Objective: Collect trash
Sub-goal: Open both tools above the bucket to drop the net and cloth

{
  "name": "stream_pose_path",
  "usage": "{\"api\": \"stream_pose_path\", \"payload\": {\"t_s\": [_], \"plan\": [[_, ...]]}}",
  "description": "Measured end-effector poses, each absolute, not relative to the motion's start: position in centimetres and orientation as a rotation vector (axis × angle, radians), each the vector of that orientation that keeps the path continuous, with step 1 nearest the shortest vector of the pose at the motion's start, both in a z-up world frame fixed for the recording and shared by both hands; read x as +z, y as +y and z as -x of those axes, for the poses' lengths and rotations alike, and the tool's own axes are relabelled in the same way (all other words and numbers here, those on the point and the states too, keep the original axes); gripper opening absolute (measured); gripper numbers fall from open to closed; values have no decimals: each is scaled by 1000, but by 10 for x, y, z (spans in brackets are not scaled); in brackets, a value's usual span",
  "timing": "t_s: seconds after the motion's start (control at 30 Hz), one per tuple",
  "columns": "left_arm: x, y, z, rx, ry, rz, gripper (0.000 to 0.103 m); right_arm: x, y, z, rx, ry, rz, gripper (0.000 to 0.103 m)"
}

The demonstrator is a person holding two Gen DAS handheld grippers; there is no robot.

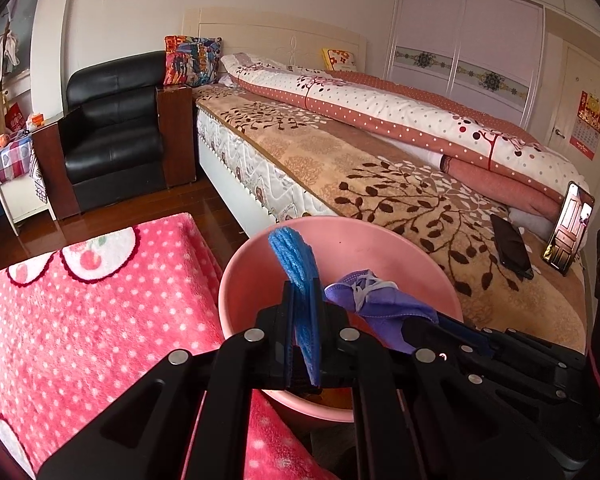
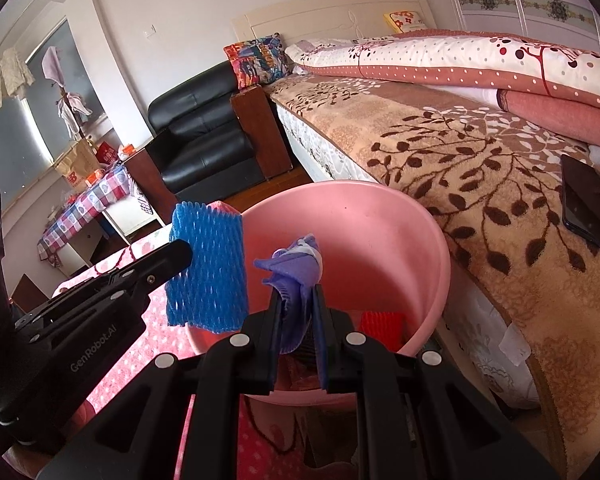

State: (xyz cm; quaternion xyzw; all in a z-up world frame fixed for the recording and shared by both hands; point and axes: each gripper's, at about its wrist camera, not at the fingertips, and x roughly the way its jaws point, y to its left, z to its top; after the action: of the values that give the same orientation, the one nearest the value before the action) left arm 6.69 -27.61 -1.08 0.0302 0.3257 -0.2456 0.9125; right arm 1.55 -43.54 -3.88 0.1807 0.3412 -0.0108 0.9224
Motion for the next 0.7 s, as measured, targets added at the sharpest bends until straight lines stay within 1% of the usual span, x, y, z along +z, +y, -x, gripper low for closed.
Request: {"api": "stream_pose_path", "payload": {"t_s": [0.47, 0.53, 0.6, 0.63, 0.67, 0.7], "plan": [[-21, -287, -76, -498, 712, -80, 7, -46, -434, -25, -39, 718, -360, 15], [-22, -288, -77, -493, 719, -85, 7, -46, -434, -25, -43, 717, -356, 16], [-23, -290, -79, -486, 731, -89, 10, -45, -433, -25, -42, 714, -352, 18], [-23, -290, -79, -483, 735, -88, 18, -45, -433, -25, -40, 711, -349, 21], [-23, -289, -79, -478, 733, -86, 21, -43, -432, -24, -45, 708, -344, 22], [-22, -289, -79, -475, 730, -84, 22, -42, -432, -23, -50, 703, -339, 22]]}}
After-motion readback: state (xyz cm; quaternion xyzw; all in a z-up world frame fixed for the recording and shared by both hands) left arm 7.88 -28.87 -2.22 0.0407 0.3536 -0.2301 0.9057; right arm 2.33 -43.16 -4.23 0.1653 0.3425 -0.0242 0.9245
